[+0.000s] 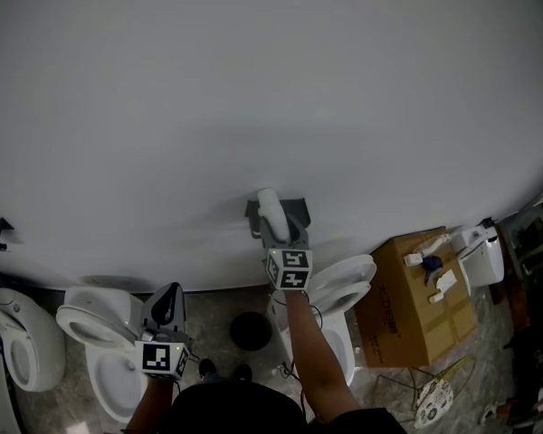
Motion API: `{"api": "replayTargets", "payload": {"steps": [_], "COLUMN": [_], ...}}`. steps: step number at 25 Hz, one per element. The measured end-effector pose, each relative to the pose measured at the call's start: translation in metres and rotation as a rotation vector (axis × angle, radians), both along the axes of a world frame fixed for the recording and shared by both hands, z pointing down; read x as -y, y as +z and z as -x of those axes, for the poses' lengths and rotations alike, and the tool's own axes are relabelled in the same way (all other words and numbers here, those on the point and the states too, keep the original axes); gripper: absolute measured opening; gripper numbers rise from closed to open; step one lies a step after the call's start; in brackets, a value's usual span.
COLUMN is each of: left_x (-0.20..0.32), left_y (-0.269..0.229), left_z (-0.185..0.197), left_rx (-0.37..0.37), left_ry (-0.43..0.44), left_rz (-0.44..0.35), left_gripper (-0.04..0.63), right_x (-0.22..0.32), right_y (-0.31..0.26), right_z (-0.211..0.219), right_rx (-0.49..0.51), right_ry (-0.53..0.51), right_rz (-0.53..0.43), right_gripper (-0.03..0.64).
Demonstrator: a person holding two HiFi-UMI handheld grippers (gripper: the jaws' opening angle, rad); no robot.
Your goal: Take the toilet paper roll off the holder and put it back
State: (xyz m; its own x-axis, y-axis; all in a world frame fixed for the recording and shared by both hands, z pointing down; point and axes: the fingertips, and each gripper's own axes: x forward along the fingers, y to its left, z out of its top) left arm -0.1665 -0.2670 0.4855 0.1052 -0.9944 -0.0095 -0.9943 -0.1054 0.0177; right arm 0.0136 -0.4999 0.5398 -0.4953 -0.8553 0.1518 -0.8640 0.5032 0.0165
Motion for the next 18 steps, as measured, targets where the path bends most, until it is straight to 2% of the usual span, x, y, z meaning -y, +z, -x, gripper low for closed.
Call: {"api": "replayTargets", "payload": {"steps": [9, 13, 18], "left_x": [0.000, -0.002, 0.001], "left_y": [0.001, -0.002, 0.000], "left_z": [0.000, 0.000, -0.001], "left_rx": [-0.005, 0.014, 0.009], "left_ry": [0.005, -0.001, 0.004], "left_rz": [-0.035, -0.010, -0.018], "left_gripper": [0.003, 0.003, 0.003], "right_x": [-0.007, -0.014, -0.021], "right_y": [-0.047, -0.075, -0.109], "right_z": [-0.004, -0.004, -0.007], "right_rx": [0.045, 0.077, 0.104], "right_ry": [0.002, -0.002, -0.003], "right_rz": [-0.078, -0.130, -0.197], "right_gripper": [0.238, 0.238, 0.238]}}
